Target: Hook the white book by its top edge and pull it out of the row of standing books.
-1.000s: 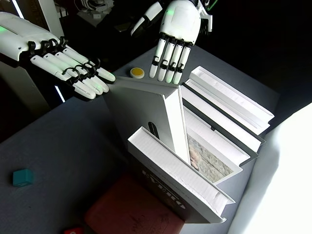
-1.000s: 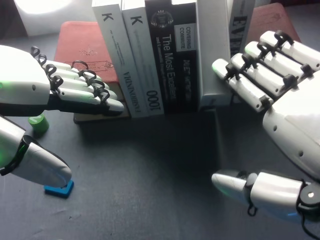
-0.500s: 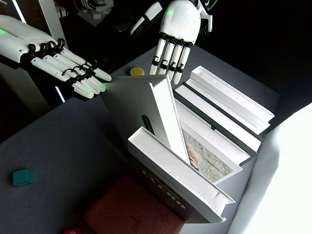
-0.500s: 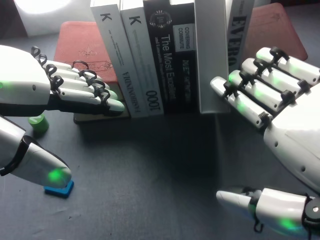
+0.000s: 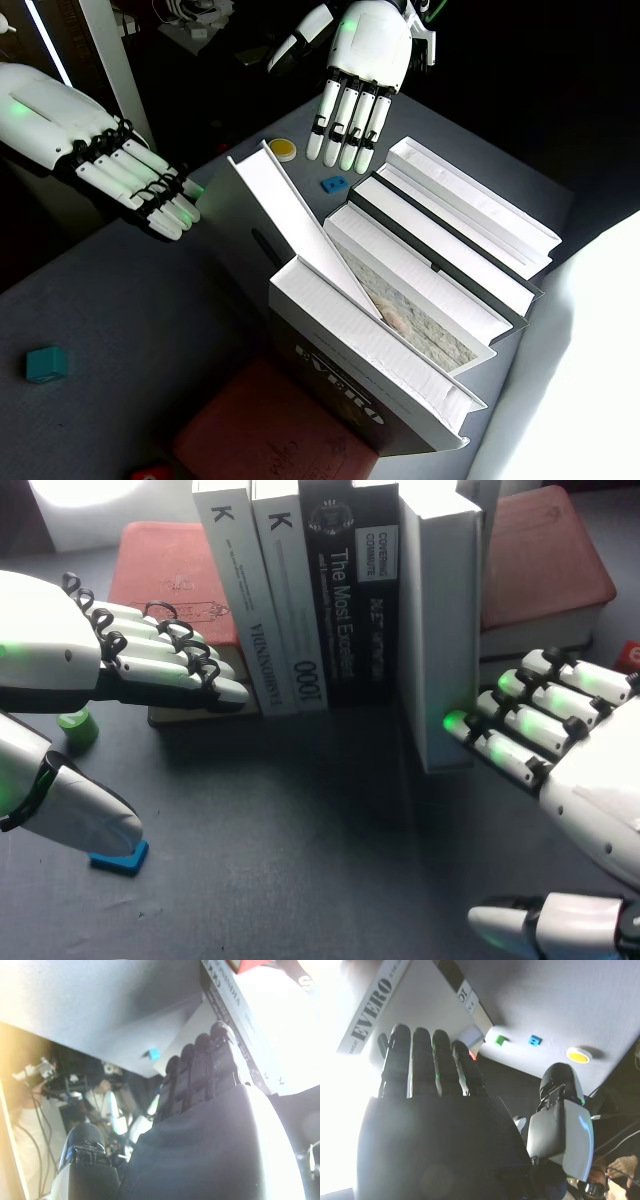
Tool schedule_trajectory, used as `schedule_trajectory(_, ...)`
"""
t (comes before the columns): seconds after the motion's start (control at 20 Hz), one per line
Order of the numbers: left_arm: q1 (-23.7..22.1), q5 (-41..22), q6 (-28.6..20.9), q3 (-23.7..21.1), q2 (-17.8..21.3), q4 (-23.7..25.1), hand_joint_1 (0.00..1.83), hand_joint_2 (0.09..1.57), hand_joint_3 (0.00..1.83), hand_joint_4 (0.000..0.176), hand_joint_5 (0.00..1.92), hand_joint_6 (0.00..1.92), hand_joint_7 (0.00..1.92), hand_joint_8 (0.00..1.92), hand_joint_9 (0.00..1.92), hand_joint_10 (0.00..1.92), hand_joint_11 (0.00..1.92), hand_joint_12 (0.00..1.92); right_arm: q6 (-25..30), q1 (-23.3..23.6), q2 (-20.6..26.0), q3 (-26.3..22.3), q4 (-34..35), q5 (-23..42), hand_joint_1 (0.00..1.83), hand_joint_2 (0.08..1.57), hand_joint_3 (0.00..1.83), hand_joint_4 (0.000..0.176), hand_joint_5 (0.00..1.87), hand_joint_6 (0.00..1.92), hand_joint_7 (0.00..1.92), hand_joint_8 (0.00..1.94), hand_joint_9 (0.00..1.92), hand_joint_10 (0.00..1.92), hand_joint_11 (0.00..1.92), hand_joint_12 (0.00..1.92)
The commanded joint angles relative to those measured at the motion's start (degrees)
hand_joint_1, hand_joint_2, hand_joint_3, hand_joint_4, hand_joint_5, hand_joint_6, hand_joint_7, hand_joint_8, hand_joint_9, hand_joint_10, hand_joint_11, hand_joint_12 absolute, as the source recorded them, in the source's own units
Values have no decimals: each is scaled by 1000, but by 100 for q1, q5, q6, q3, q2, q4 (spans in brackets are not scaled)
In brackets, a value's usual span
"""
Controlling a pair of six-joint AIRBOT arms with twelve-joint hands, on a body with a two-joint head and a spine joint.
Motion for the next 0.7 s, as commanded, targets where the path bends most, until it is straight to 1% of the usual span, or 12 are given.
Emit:
schedule_trajectory(0.0,-69,142,-20,-18,3,-353,0,1059,3,0,0,0,0,0,0,0,0,0,43,2,3,54,-435,301,0,1012,0,0,0,0,0,0,0,0,0,0)
schedule_trajectory(0.1,-69,142,-20,-22,3,-352,0,1062,4,0,0,0,0,0,0,0,0,0,47,-92,-18,127,-427,271,0,1015,0,0,0,0,0,0,0,0,0,0)
schedule_trajectory(0.2,-63,142,-20,-24,3,-350,0,1069,7,0,0,0,0,0,0,0,0,0,39,-179,-18,99,-421,264,0,1018,0,0,0,0,0,0,0,0,0,0)
schedule_trajectory(0.4,-63,142,-20,-13,3,-348,0,1055,0,0,0,0,0,0,0,0,0,0,-19,-321,-12,-72,-421,264,0,1019,0,0,0,0,0,0,0,0,0,0)
schedule_trajectory(0.65,-61,120,-20,4,3,-348,0,1060,2,0,0,0,0,0,0,0,0,0,-70,-332,-1,-257,-421,248,0,1017,0,0,0,0,0,0,0,0,0,0)
